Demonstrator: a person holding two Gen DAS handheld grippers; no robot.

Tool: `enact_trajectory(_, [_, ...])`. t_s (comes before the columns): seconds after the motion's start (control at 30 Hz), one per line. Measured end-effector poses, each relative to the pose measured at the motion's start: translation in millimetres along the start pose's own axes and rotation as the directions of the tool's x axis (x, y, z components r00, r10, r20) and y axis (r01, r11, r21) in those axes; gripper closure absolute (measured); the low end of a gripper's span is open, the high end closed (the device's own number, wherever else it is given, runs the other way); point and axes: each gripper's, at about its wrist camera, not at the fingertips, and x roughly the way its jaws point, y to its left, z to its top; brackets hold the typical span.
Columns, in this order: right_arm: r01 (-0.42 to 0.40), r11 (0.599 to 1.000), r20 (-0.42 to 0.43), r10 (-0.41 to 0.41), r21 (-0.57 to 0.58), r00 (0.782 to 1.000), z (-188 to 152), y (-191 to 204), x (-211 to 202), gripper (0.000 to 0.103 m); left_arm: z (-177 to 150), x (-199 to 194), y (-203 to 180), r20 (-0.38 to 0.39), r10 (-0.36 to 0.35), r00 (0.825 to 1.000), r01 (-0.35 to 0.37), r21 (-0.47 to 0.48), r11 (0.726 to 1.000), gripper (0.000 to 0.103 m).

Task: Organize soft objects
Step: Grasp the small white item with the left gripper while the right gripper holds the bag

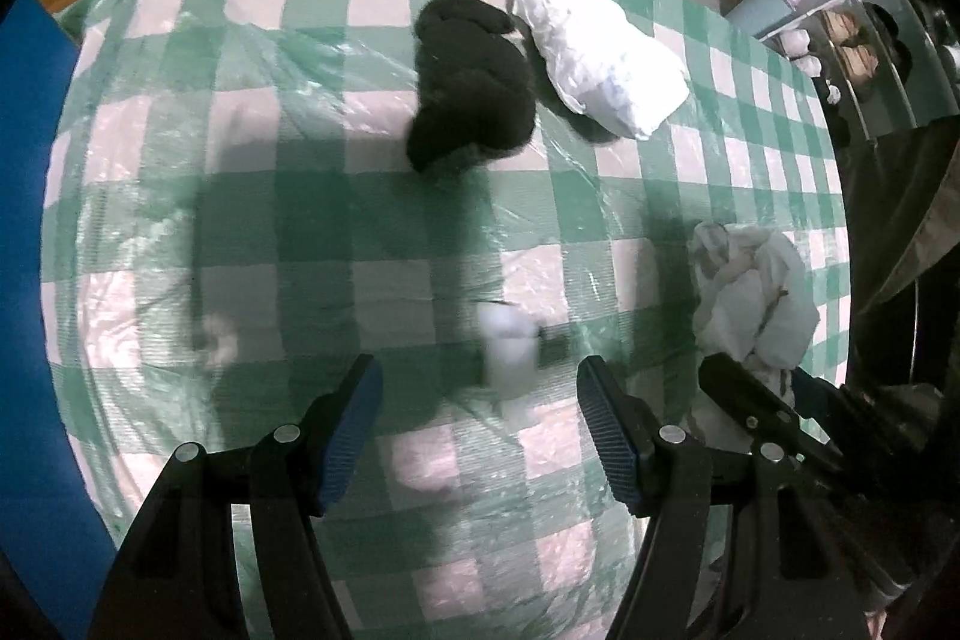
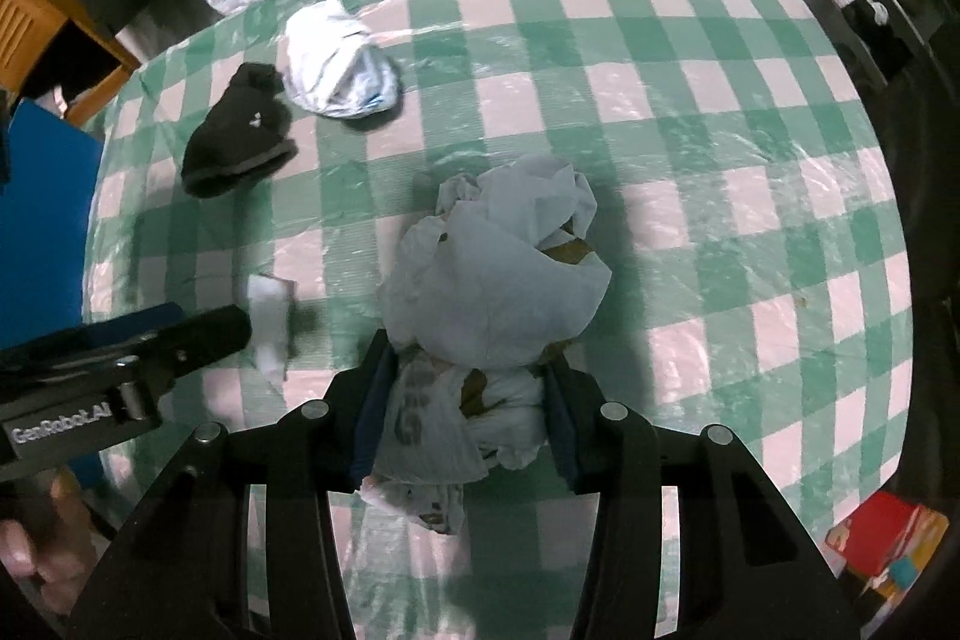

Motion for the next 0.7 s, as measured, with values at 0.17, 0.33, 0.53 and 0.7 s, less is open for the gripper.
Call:
enact_trajectory(0.17, [-0.012,1.000,0.003,0.012,0.008,1.000,-3.8,-9.5,-5.0,0.058,0.9,8.1,-5.9,-0.004,0.023,1.000,-0.023,0.001,1.000,0.035])
enact_trajectory(0.33, [-0.024,1.000,0.003,0.024,0.015,1.000,-3.8,-8.8,-3.1,0.058,-0.7,8.9,-14.1,0.016,0.064,0.998,-0.065,0.035,0.997,0.046])
enact_trajectory(0.53, [-0.040,0.999,0.011,0.040,0.030,0.999,-5.2,-15.0,-6.6,0.058,-5.1,13.5,-26.3,0.024,0.094,0.995,-0.096,0.078,0.992,0.056])
enact_trajectory(0.7, [-0.048,0.998,0.014,0.048,0.035,0.999,-6.1,-16.4,-8.3,0.058,-8.7,16.8,-30.8,0.016,0.087,0.996,-0.088,0.104,0.991,0.087])
